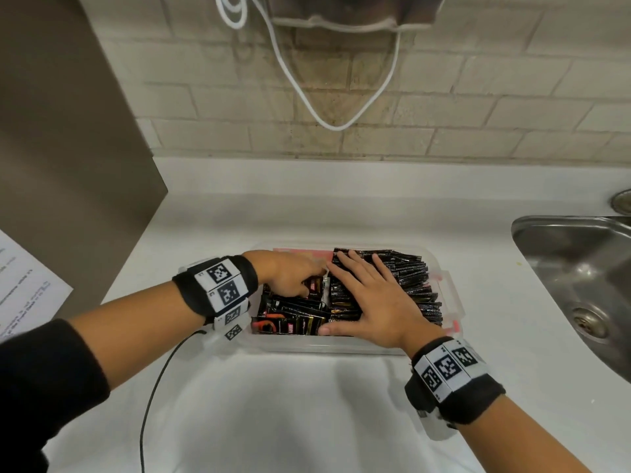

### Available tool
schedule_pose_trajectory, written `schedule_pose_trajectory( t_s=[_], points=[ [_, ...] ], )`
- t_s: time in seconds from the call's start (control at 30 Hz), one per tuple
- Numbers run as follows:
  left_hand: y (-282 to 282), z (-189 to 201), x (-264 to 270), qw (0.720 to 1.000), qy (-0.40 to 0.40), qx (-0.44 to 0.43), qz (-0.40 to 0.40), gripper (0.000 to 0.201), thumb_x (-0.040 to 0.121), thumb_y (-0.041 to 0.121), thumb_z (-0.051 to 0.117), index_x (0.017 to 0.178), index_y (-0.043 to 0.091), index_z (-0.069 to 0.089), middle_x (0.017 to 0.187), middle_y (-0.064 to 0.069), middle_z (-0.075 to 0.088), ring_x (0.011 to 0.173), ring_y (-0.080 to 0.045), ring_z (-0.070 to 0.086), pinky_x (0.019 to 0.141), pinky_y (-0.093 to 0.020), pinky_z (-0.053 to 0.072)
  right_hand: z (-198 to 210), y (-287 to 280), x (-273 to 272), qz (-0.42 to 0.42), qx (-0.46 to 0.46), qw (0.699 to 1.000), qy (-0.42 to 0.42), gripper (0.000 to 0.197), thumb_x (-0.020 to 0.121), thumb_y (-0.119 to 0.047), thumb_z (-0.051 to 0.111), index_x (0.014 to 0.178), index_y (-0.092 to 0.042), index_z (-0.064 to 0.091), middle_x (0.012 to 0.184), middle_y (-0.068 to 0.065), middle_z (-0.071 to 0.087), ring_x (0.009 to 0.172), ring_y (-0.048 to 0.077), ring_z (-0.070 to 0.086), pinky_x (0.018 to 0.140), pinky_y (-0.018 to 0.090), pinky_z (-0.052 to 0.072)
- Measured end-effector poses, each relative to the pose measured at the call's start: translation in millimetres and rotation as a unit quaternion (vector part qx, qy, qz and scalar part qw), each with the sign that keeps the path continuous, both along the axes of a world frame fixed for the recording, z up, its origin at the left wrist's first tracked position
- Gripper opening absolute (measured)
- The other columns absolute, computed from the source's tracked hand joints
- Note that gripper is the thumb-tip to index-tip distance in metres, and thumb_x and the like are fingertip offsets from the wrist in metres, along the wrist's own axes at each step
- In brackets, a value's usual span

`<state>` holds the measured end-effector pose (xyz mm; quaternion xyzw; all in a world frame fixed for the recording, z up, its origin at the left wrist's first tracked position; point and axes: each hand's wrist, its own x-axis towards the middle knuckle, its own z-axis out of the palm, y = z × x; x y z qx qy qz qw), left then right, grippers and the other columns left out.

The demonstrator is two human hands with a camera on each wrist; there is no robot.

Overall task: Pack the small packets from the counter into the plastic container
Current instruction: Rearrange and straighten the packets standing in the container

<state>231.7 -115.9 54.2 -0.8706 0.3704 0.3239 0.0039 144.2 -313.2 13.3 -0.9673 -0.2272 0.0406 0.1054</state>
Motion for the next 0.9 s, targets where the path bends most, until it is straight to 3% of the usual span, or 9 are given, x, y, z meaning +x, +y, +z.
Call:
schedule_pose_trajectory(
  t_s=[0.07, 0.23, 0.37, 0.5, 0.6, 0.7, 0.73, 0.8, 0.9],
  points=[
    [-2, -1, 1, 1.000, -0.006, 0.022, -0.020, 0.065, 0.098, 0.024, 0.060, 0.155, 0.021, 0.030, 0.160, -0.001, 0.030, 0.142, -0.024, 0.035, 0.117, -0.043, 0.031, 0, 0, 0, 0.000, 0.006, 1.000, -0.001, 0.112, 0.069, -0.097, 0.030, 0.157, -0.034, 0.002, 0.166, -0.005, -0.001, 0.151, 0.009, -0.012, 0.123, 0.043, -0.008],
    [1, -1, 2, 0.998, -0.027, 0.059, -0.020, 0.072, 0.087, 0.024, 0.074, 0.149, 0.025, 0.039, 0.146, -0.005, 0.040, 0.133, -0.026, 0.040, 0.108, -0.043, 0.039, -1, 0, 0, -0.009, 0.011, 1.000, -0.004, 0.116, 0.066, -0.099, 0.029, 0.158, -0.033, 0.006, 0.166, -0.005, 0.002, 0.151, 0.008, -0.011, 0.123, 0.043, -0.008],
    [6, 2, 2, 0.999, -0.031, 0.012, -0.012, 0.059, 0.077, 0.013, 0.081, 0.127, 0.020, 0.052, 0.131, -0.001, 0.048, 0.114, -0.022, 0.048, 0.089, -0.034, 0.044, -2, 0, 0, -0.014, 0.017, 1.000, -0.003, 0.116, 0.064, -0.100, 0.031, 0.157, -0.034, 0.006, 0.166, -0.005, 0.002, 0.151, 0.007, -0.011, 0.123, 0.042, -0.008],
    [11, 5, 3, 1.000, -0.001, -0.020, 0.018, 0.045, 0.077, 0.002, 0.074, 0.110, 0.017, 0.048, 0.111, -0.005, 0.055, 0.099, -0.027, 0.055, 0.078, -0.039, 0.050, -3, 0, 0, -0.015, 0.024, 1.000, -0.005, 0.116, 0.064, -0.100, 0.030, 0.157, -0.037, 0.004, 0.166, -0.005, 0.003, 0.151, 0.007, -0.010, 0.123, 0.042, -0.009],
    [14, 10, 5, 0.997, 0.034, -0.035, 0.061, 0.039, 0.081, -0.001, 0.069, 0.108, 0.017, 0.047, 0.094, -0.001, 0.054, 0.082, -0.020, 0.052, 0.061, -0.029, 0.044, -3, -1, 0, -0.015, 0.026, 1.000, -0.006, 0.114, 0.064, -0.100, 0.031, 0.156, -0.038, 0.002, 0.166, -0.005, 0.003, 0.151, 0.008, -0.009, 0.123, 0.043, -0.007],
    [19, 16, 6, 0.994, 0.076, -0.034, 0.073, 0.036, 0.085, 0.004, 0.070, 0.111, 0.020, 0.051, 0.109, -0.007, 0.057, 0.089, -0.020, 0.053, 0.073, -0.033, 0.047, -3, -1, 1, -0.015, 0.023, 1.000, -0.006, 0.113, 0.065, -0.100, 0.031, 0.156, -0.039, 0.001, 0.166, -0.006, 0.003, 0.151, 0.008, -0.009, 0.123, 0.044, -0.006],
    [20, 19, 6, 0.993, 0.086, -0.043, 0.075, 0.036, 0.085, 0.006, 0.071, 0.112, 0.021, 0.053, 0.110, -0.002, 0.058, 0.093, -0.017, 0.056, 0.076, -0.031, 0.049, -3, -1, 1, -0.015, 0.023, 1.000, -0.005, 0.113, 0.065, -0.100, 0.031, 0.156, -0.039, 0.002, 0.166, -0.006, 0.003, 0.151, 0.008, -0.009, 0.123, 0.044, -0.006],
    [23, 23, 4, 0.989, 0.107, -0.061, 0.081, 0.035, 0.085, 0.011, 0.074, 0.114, 0.022, 0.059, 0.101, 0.010, 0.057, 0.085, -0.002, 0.058, 0.071, -0.021, 0.047, -3, 0, 1, -0.017, 0.023, 1.000, -0.004, 0.114, 0.065, -0.100, 0.031, 0.156, -0.038, 0.003, 0.166, -0.007, 0.002, 0.151, 0.008, -0.010, 0.123, 0.044, -0.006],
    [25, 27, 1, 0.987, 0.143, -0.034, 0.071, 0.036, 0.084, 0.022, 0.077, 0.117, 0.026, 0.062, 0.092, 0.009, 0.061, 0.084, -0.009, 0.057, 0.080, -0.028, 0.046, -3, 0, 0, -0.019, 0.023, 1.000, -0.006, 0.114, 0.065, -0.100, 0.031, 0.157, -0.037, 0.006, 0.166, -0.007, 0.003, 0.151, 0.008, -0.009, 0.123, 0.044, -0.006]
  ],
)
